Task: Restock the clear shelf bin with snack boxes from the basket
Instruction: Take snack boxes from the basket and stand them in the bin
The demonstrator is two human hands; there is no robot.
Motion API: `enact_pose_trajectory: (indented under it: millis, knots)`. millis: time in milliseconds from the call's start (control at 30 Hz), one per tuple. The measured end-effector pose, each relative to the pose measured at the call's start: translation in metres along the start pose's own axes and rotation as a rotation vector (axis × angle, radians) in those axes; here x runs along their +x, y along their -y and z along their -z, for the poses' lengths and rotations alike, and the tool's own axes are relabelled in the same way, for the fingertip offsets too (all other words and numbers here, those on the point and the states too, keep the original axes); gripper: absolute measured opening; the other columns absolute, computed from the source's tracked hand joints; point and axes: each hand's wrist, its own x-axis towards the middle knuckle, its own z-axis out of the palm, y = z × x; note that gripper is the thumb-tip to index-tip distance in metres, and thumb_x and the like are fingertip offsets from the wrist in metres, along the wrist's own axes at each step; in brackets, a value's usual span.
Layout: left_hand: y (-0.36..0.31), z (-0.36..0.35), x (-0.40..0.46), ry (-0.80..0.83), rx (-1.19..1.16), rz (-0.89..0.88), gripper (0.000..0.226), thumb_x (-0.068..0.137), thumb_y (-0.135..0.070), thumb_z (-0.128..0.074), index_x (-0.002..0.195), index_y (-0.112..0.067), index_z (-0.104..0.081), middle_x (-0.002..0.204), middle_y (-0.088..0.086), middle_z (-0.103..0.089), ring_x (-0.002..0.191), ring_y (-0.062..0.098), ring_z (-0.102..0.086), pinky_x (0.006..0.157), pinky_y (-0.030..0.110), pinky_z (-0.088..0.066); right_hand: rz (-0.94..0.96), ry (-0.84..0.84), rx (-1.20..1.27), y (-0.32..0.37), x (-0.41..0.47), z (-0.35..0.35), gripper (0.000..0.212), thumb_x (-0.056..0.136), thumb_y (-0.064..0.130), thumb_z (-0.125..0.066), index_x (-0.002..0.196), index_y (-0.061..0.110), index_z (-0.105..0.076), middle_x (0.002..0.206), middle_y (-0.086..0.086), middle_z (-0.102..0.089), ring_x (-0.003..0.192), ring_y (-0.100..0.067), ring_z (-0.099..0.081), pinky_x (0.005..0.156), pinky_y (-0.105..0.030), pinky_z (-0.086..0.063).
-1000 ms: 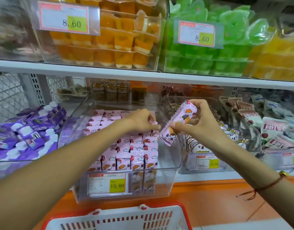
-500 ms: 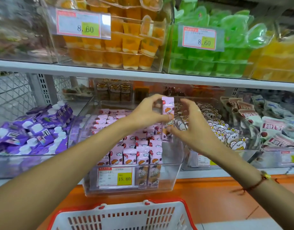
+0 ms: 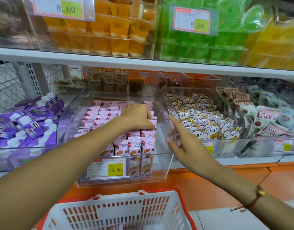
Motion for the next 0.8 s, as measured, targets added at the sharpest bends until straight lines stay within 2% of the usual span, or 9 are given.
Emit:
enact_pose_trajectory:
  millis: [133, 200, 267, 367, 433, 500, 567, 633, 800]
  knots:
    - [-0.002, 0.0, 0.0, 0.026, 0.003, 0.007, 0.027, 0.071, -0.037, -0.074, 0.097, -0.027, -0.071, 0.109, -0.005, -0.069, 0.097, 0.021, -0.06, 0.071, 0.028, -0.046, -0.014, 0.017, -0.02, -0.002, 0.0, 0.0, 0.067, 0.097, 0.039, -0.044, 0.15, 0.039, -0.003, 0.09, 0.006, -0.056, 0.064, -0.003, -0.05, 0.055, -0.02, -0.037]
    - [-0.002, 0.006, -0.005, 0.069, -0.079, -0.007, 0.033, 0.074, -0.035, -0.073, 0.106, -0.028, -0.067, 0.117, -0.006, -0.065, 0.105, 0.019, -0.058, 0.082, 0.031, -0.049, -0.035, 0.026, 0.016, 0.001, 0.001, 0.004, 0.064, 0.096, 0.038, -0.047, 0.15, 0.037, -0.011, 0.089, 0.012, -0.054, 0.065, 0.003, -0.052, 0.054, -0.016, -0.037]
    - [-0.002, 0.016, -0.018, 0.06, -0.19, -0.033, 0.039, 0.08, -0.034, -0.069, 0.117, -0.024, -0.061, 0.126, -0.004, -0.059, 0.113, 0.017, -0.054, 0.092, 0.03, -0.046, -0.066, -0.014, 0.054, 0.005, 0.002, 0.013, 0.061, 0.095, 0.035, -0.05, 0.148, 0.031, -0.02, 0.097, 0.012, -0.054, 0.076, 0.0, -0.056, 0.067, -0.026, -0.048]
    - [-0.001, 0.031, -0.061, -0.24, -0.185, -0.152, 0.029, 0.086, -0.031, -0.061, 0.115, -0.029, -0.059, 0.119, -0.01, -0.06, 0.107, 0.008, -0.052, 0.087, 0.027, -0.043, -0.023, -0.177, 0.025, 0.014, -0.007, 0.029, 0.049, 0.092, 0.029, -0.055, 0.138, 0.028, -0.037, 0.096, 0.012, -0.056, 0.08, -0.009, -0.057, 0.07, -0.042, -0.051]
    - [0.001, 0.037, -0.107, -0.48, -0.164, -0.285, 0.017, 0.087, -0.033, -0.059, 0.104, -0.033, -0.06, 0.101, -0.02, -0.059, 0.092, 0.001, -0.052, 0.077, 0.027, -0.045, 0.105, -0.247, 0.013, 0.027, -0.025, 0.034, 0.03, 0.091, 0.034, -0.054, 0.12, 0.034, -0.049, 0.083, 0.014, -0.057, 0.072, -0.006, -0.056, 0.059, -0.035, -0.049]
    - [0.006, 0.033, -0.155, -0.527, -0.171, -0.443, 0.011, 0.086, -0.035, -0.058, 0.096, -0.031, -0.06, 0.089, -0.022, -0.056, 0.081, 0.0, -0.052, 0.069, 0.024, -0.045, 0.154, -0.111, -0.045, 0.039, -0.05, 0.024, 0.021, 0.088, 0.046, -0.048, 0.107, 0.041, -0.051, 0.073, 0.015, -0.057, 0.068, -0.004, -0.054, 0.053, -0.028, -0.044]
    - [0.018, 0.013, -0.195, -0.415, -0.127, -0.534, 0.009, 0.085, -0.036, -0.058, 0.092, -0.031, -0.061, 0.085, -0.02, -0.059, 0.075, -0.001, -0.053, 0.064, 0.019, -0.045, 0.165, 0.185, -0.201, 0.044, -0.073, -0.004, 0.023, 0.088, 0.05, -0.046, 0.108, 0.04, -0.051, 0.078, 0.016, -0.06, 0.071, -0.004, -0.056, 0.054, -0.027, -0.04]
    - [0.035, -0.02, -0.227, -0.18, -0.036, -0.481, 0.011, 0.084, -0.038, -0.058, 0.093, -0.032, -0.062, 0.086, -0.019, -0.063, 0.073, -0.001, -0.056, 0.058, 0.019, -0.047, 0.175, 0.5, -0.295, 0.037, -0.095, -0.043, 0.026, 0.092, 0.045, -0.047, 0.117, 0.036, -0.051, 0.102, 0.013, -0.066, 0.088, -0.01, -0.063, 0.068, -0.028, -0.048]
    - [0.109, -0.142, -0.27, 0.525, 0.028, 0.058, 0.023, 0.093, -0.028, -0.045, 0.11, -0.035, -0.058, 0.117, -0.016, -0.062, 0.102, 0.011, -0.06, 0.079, 0.023, -0.048, 0.14, 1.071, -0.558, -0.021, -0.131, -0.162, 0.053, 0.101, 0.024, -0.039, 0.149, 0.01, -0.021, 0.139, -0.017, -0.047, 0.123, -0.035, -0.049, 0.102, -0.043, -0.041]
